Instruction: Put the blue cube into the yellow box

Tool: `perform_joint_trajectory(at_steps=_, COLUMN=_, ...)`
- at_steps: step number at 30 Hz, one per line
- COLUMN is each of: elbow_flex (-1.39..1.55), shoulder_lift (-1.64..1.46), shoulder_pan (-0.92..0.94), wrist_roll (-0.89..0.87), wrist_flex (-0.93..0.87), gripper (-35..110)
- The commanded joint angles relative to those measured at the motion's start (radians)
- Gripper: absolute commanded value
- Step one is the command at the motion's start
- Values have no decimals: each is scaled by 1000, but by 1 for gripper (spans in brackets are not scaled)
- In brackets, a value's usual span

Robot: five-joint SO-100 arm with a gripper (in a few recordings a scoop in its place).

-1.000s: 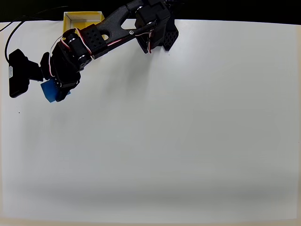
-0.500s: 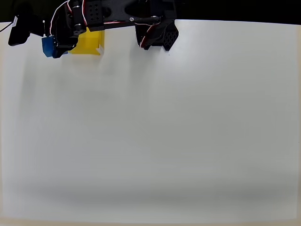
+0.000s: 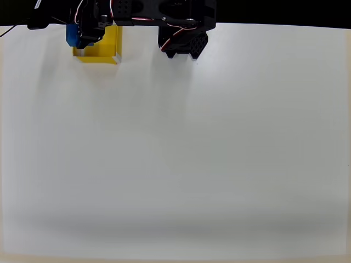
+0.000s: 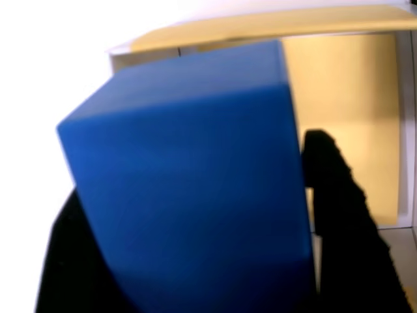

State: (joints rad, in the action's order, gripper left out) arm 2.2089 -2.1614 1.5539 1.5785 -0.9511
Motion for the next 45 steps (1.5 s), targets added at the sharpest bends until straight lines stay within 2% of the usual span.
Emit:
perform_joint_trajectory(at_steps=1, elbow_flex=9, shoulder_lift=-91, shoulder_pan=26, wrist_roll=5, wrist_flex=54, gripper=14)
perform_joint_trajectory(at_steps=9, elbow_flex=130, shoulder_lift=-121, shoulder_pan=28, wrist_roll=-2, wrist_flex=173, gripper=14)
perform_joint_trajectory(at_steps=22, elbow_flex=229, shoulder_lift=-209, shoulder_pan=34, wrist_roll=0, wrist_flex=176, gripper=16)
perform_joint_trajectory(at_steps=31, elbow_flex=258, shoulder_lift=-239, shoulder_pan=35, wrist_roll=8, wrist_flex=179, gripper=37)
perform_joint_trajectory(at_steps=34, elbow_flex=259, shoulder_lift=-238, shoulder_pan=35, wrist_roll=12, wrist_flex=184, gripper=38)
perform_joint_trajectory(at_steps=37, elbow_flex=259, shoulder_lift=-239, shoulder_pan=34, wrist_roll=21, wrist_flex=187, gripper=34)
perform_joint_trajectory(at_steps=41, elbow_flex=232, shoulder_lift=-247, shoulder_pan=34, wrist_roll=55, wrist_flex=160, gripper=18)
perform_joint_trajectory(at_steps=45, elbow_flex=176, shoulder_lift=-291, shoulder_pan=43, wrist_roll=92, wrist_flex=112, gripper=8)
